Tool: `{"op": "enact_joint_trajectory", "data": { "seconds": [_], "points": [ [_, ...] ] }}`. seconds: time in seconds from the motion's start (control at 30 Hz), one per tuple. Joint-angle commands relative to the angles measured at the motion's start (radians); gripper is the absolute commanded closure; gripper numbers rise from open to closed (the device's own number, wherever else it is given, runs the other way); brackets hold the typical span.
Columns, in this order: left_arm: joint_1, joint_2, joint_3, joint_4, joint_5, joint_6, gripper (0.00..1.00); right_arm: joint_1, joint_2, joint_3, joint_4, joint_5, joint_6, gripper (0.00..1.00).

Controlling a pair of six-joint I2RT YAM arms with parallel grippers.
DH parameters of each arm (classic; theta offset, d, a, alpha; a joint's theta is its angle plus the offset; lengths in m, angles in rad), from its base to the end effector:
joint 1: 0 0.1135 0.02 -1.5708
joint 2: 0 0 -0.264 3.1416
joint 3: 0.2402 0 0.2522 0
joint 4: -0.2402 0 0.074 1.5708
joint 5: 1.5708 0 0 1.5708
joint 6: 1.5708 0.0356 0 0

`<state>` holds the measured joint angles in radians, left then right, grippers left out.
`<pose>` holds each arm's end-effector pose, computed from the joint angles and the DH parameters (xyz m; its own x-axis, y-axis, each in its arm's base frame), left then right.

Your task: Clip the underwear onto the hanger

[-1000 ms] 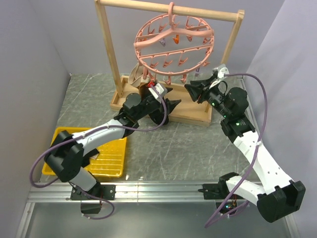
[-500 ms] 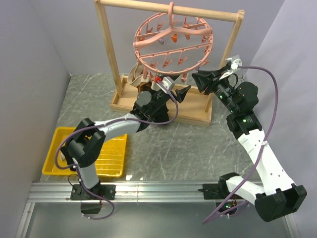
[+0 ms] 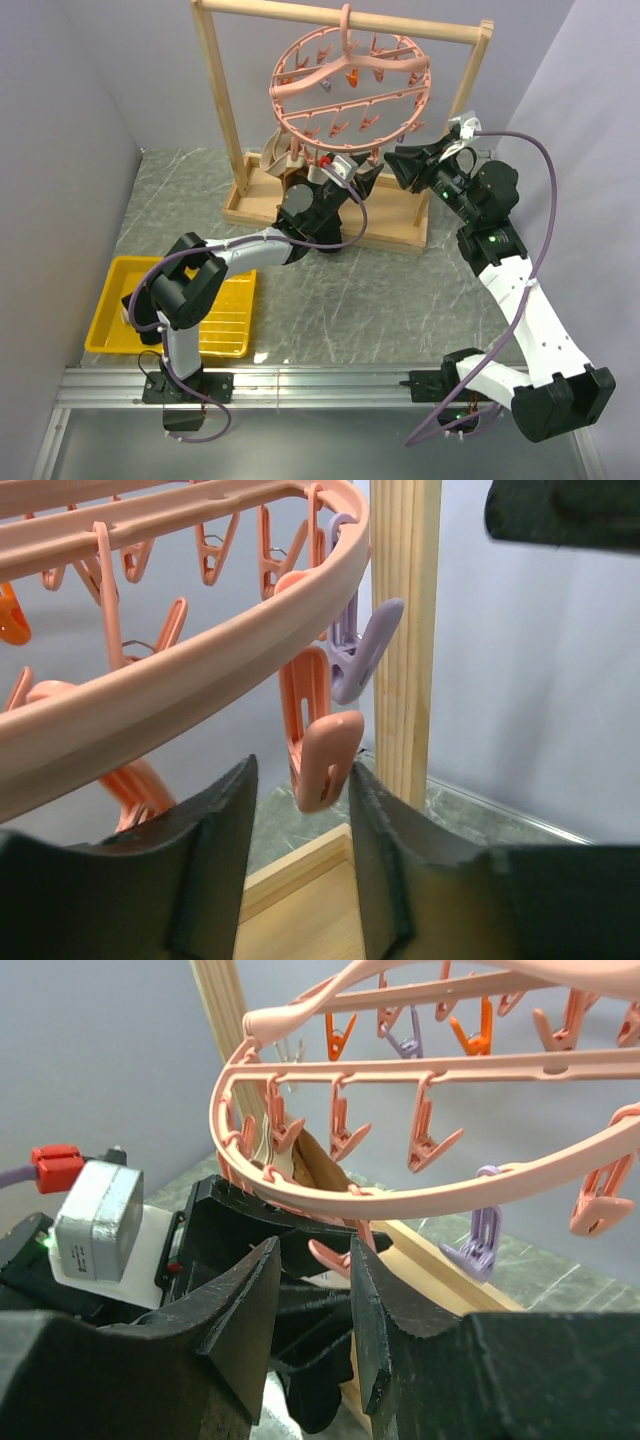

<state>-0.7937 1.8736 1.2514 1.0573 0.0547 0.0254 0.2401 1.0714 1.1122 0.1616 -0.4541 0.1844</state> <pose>0.3016 -0.3094 0.3176 0.3144 -0.2835 -0.9059 0.7389 0.6722 0.0461 0.2291 0.0722 0.4365 0.0762 0.1883 -0.9791 -0.6562 0.7489 0.0929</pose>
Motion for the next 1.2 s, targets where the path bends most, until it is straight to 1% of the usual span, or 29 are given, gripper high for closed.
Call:
{"op": "enact_joint_trajectory", "data": {
  "seconds": [0.0,0.03,0.1,0.17,0.3,0.47,0.53,0.73,0.83,0.97,1.17],
  "points": [
    [-0.004,-0.051,0.013,0.072,0.011,0.001,0.57,-0.010,0.002,0.014,0.006,-0.038,-0.008,0.59],
    [-0.002,-0.051,0.013,0.064,0.011,-0.008,0.62,-0.012,0.001,0.012,0.004,-0.041,-0.008,0.59],
    [-0.004,-0.062,0.008,0.046,0.019,-0.008,0.68,-0.015,-0.002,0.009,0.003,-0.055,-0.016,0.59],
    [-0.004,-0.082,-0.003,0.040,0.030,-0.004,0.73,-0.015,0.004,0.006,0.000,-0.075,-0.037,0.59],
    [-0.004,-0.123,-0.029,-0.002,0.051,0.005,0.82,-0.021,0.022,-0.003,0.000,-0.142,-0.105,0.55],
    [-0.004,-0.166,-0.061,-0.014,0.073,0.024,0.86,-0.024,0.061,0.018,-0.004,-0.219,-0.177,0.50],
    [-0.002,-0.177,-0.061,-0.034,0.082,0.025,0.86,-0.024,0.070,0.023,0.007,-0.254,-0.215,0.50],
    [-0.004,-0.194,-0.069,-0.069,0.120,0.030,0.89,-0.024,0.094,0.006,0.090,-0.285,-0.214,0.49],
    [-0.004,-0.214,-0.098,-0.091,0.143,0.031,0.91,-0.024,0.090,-0.015,0.130,-0.305,-0.212,0.48],
    [-0.002,-0.232,-0.136,-0.114,0.160,0.027,0.93,-0.024,0.090,-0.026,0.150,-0.311,-0.221,0.48],
    [-0.004,-0.245,-0.141,-0.137,0.177,0.019,0.96,-0.019,0.094,-0.037,0.154,-0.331,-0.221,0.47]
  ]
}}
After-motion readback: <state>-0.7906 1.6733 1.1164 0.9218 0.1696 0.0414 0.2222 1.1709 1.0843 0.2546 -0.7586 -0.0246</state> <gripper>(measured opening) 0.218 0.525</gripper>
